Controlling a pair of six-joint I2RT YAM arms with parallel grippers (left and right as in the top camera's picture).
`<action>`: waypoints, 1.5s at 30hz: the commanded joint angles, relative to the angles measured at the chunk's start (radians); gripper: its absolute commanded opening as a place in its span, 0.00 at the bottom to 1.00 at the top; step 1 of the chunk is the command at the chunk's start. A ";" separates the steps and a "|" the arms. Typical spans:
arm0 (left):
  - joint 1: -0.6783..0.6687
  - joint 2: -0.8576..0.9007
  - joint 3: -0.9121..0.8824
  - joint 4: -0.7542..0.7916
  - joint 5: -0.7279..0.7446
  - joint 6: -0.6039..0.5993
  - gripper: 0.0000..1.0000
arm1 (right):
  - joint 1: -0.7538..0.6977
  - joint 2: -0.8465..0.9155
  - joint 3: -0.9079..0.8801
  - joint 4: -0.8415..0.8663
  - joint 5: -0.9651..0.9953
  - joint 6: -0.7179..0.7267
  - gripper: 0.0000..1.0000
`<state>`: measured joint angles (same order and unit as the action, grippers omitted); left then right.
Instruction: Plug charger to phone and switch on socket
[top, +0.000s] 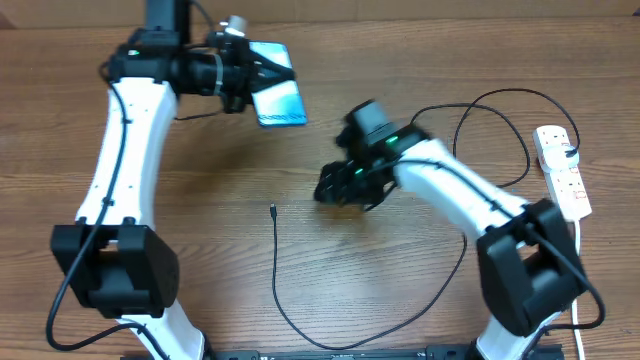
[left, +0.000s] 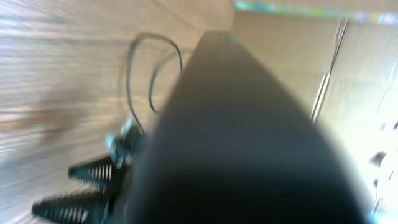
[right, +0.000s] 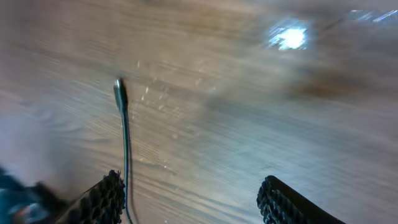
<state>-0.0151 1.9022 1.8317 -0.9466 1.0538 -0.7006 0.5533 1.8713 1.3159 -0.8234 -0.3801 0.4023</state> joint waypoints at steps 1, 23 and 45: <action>0.076 0.002 0.015 -0.026 0.000 0.035 0.04 | 0.125 -0.008 0.003 0.022 0.277 0.186 0.68; 0.230 0.002 0.015 -0.284 -0.130 0.328 0.04 | 0.477 0.158 0.003 0.301 0.722 0.328 0.39; 0.226 0.002 0.015 -0.289 -0.144 0.338 0.04 | 0.441 0.233 0.003 0.432 0.622 0.270 0.15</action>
<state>0.2161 1.9026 1.8317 -1.2346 0.8925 -0.3851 0.9928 2.0773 1.3159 -0.3897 0.2508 0.6876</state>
